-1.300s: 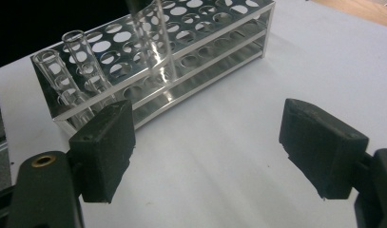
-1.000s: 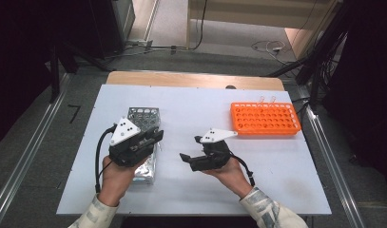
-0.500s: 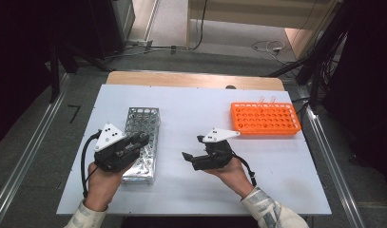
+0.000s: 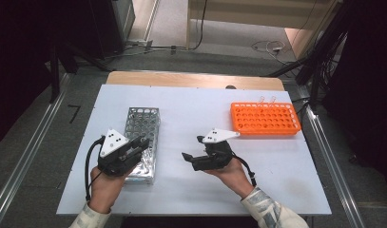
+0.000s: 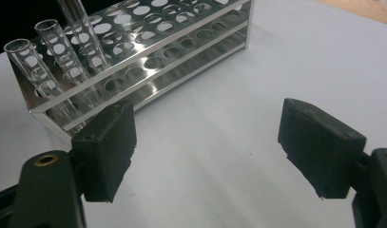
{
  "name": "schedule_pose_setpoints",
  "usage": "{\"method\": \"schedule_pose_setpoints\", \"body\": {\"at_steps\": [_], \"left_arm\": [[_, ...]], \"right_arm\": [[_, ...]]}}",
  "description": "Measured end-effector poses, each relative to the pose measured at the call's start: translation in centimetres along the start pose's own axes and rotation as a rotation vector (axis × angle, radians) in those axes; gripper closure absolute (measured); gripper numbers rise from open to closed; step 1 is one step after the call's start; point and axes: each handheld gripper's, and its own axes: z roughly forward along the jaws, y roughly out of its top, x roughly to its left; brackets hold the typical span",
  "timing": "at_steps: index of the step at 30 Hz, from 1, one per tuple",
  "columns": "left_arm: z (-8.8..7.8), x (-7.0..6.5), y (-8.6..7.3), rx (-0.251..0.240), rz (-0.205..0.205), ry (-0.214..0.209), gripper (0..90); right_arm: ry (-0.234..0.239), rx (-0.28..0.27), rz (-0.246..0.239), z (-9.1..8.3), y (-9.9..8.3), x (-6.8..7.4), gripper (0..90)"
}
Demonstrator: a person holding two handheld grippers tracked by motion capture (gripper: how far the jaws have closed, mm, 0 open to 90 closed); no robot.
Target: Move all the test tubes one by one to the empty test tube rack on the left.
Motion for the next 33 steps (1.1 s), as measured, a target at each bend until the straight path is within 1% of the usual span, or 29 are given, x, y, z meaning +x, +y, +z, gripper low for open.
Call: {"method": "schedule_pose_setpoints", "body": {"at_steps": [6,10,14,17,21,22,24,27,30,32,33], "left_arm": [[0.4,-0.3,-0.9,0.024,0.016,0.013,74.7],[0.6,-0.4,-1.1,0.042,0.013,0.011,74.2],[0.6,-0.3,-1.2,0.047,0.012,0.012,72.9],[0.6,-0.3,-1.2,0.043,0.006,0.010,71.7],[0.5,-0.2,-1.2,0.040,-0.002,-0.003,69.9],[0.5,-0.2,-1.2,0.034,-0.012,-0.006,68.7],[0.3,-0.1,-1.1,0.023,-0.019,-0.008,67.5],[0.1,0.0,-1.0,0.004,-0.022,0.002,66.5],[0.1,0.3,-1.0,-0.018,-0.054,-0.002,56.5],[0.1,0.5,-1.0,-0.038,-0.073,0.000,48.7],[0.0,0.5,-1.0,-0.050,-0.079,0.013,43.7]], "right_arm": [[-0.003,0.003,-0.005,0.0,0.0,0.1,19.2],[-0.003,0.004,-0.007,0.0,0.0,0.1,19.3],[-0.003,0.005,-0.006,0.0,0.0,0.1,19.3],[-0.004,0.007,-0.005,0.1,-0.1,0.1,19.4],[-0.005,0.007,-0.005,0.1,-0.1,0.1,19.4],[-0.008,0.006,-0.006,0.0,-0.1,0.0,19.4],[-0.011,0.002,0.000,-0.1,-0.1,0.0,19.6],[-0.020,-0.005,0.009,-0.3,0.0,-0.3,19.9],[-0.040,-0.013,0.014,-0.7,0.2,-0.9,20.3],[-0.057,-0.020,0.031,-1.2,0.3,-1.4,20.5],[-0.067,-0.028,0.038,-1.4,0.3,-1.7,20.5]]}}
